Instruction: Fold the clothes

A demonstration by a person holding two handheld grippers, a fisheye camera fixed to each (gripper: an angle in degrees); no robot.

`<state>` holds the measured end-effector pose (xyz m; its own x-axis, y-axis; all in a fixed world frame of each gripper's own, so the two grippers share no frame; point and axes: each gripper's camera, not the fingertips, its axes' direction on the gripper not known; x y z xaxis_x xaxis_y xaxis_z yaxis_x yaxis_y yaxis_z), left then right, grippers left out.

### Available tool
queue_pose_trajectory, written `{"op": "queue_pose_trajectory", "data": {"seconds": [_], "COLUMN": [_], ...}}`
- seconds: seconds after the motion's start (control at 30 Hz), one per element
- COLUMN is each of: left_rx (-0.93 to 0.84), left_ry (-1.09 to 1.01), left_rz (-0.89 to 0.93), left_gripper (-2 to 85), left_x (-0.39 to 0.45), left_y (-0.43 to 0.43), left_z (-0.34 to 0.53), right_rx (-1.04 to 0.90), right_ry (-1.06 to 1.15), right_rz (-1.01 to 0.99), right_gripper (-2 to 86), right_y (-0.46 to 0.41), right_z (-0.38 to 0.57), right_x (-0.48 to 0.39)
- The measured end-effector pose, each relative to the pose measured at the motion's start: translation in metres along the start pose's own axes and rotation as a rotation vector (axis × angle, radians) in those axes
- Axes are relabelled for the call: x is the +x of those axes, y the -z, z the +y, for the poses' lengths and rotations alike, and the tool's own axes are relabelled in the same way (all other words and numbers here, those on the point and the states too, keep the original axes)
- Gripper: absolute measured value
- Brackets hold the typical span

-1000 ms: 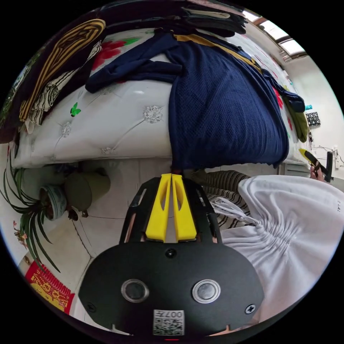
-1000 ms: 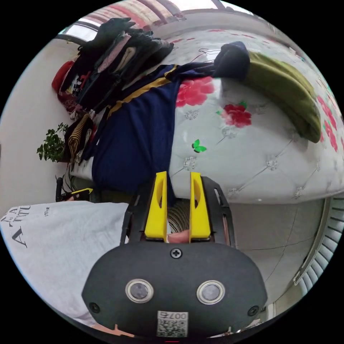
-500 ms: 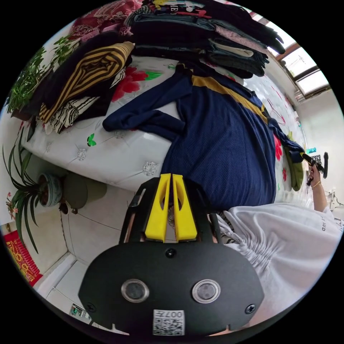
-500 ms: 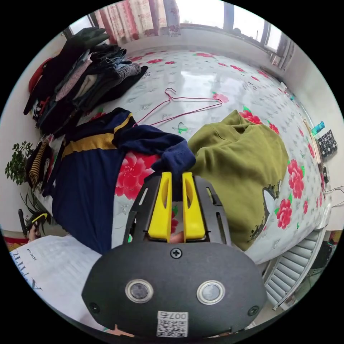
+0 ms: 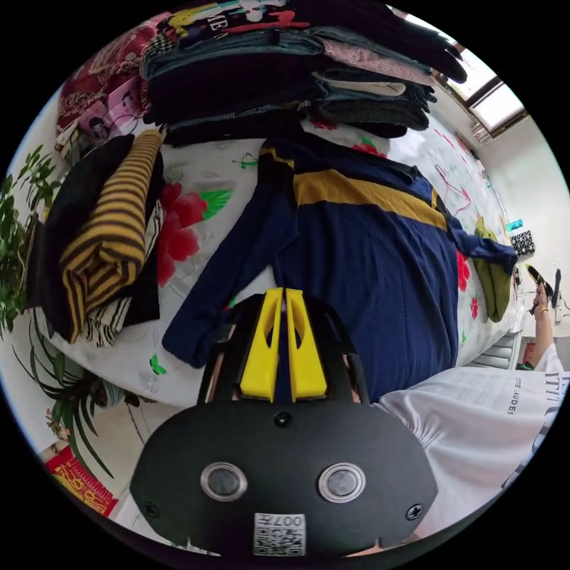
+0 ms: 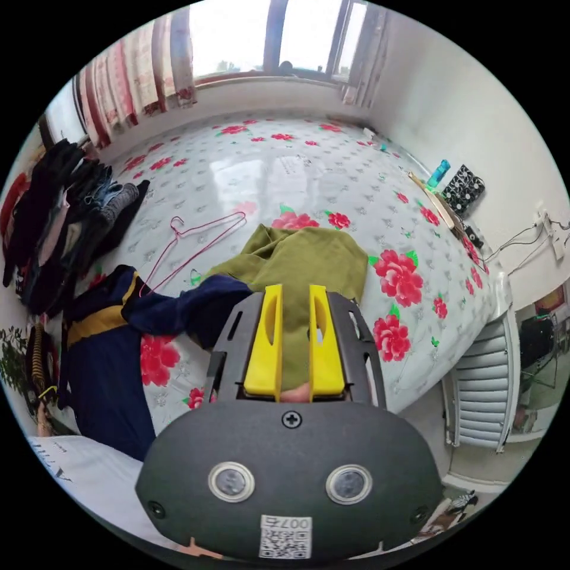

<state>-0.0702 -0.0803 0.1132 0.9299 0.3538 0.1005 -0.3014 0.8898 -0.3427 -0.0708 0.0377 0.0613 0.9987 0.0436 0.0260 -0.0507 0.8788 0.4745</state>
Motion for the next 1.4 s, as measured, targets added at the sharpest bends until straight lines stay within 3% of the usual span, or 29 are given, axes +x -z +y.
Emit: {"op": "queue_pose_trajectory", "data": {"seconds": [0.1,0.27,0.47,0.57,0.63,0.73,0.87,0.97,1.1,1.2,1.4], "left_rx": [0.037,0.087,0.076,0.031,-0.008,0.043,0.179,0.258,0.241,0.218,0.137], "left_ry": [-0.041,-0.158,-0.368,-0.457,-0.478,-0.425,-0.195,-0.095,-0.053,-0.002,0.234], "left_rz": [0.011,0.057,0.182,0.205,0.19,0.206,0.12,0.171,0.084,-0.002,-0.21], "left_gripper": [1.5,4.9,4.3,2.2,0.7,-0.6,-0.9,-1.0,-0.9,-0.8,1.3], "left_x": [-0.004,0.008,0.042,0.055,0.057,0.047,0.029,0.024,0.023,0.012,-0.02], "left_y": [-0.002,-0.019,-0.055,-0.078,-0.092,-0.094,-0.077,-0.064,-0.051,-0.033,0.017], "left_z": [-0.048,-0.129,-0.193,-0.215,-0.229,-0.253,-0.277,-0.265,-0.208,-0.141,0.01], "right_rx": [0.104,-0.036,-0.303,-0.413,-0.333,-0.365,-0.225,-0.212,-0.194,-0.164,-0.088], "right_ry": [0.188,0.474,0.707,0.778,0.79,0.745,0.449,0.364,0.381,0.405,0.324], "right_rz": [-0.148,-0.477,-0.5,-0.45,-0.455,-0.441,-0.466,-0.623,-0.63,-0.528,-0.03], "right_gripper": [5.2,6.2,4.9,3.4,2.7,1.7,1.2,3.1,5.2,6.6,9.8], "right_y": [0.005,-0.073,-0.186,-0.226,-0.228,-0.246,-0.244,-0.233,-0.202,-0.162,-0.066], "right_z": [-0.009,-0.037,-0.047,-0.053,-0.067,-0.104,-0.147,-0.148,-0.108,-0.06,0.015], "right_x": [-0.082,-0.262,-0.419,-0.451,-0.451,-0.451,-0.421,-0.396,-0.36,-0.312,-0.188]}}
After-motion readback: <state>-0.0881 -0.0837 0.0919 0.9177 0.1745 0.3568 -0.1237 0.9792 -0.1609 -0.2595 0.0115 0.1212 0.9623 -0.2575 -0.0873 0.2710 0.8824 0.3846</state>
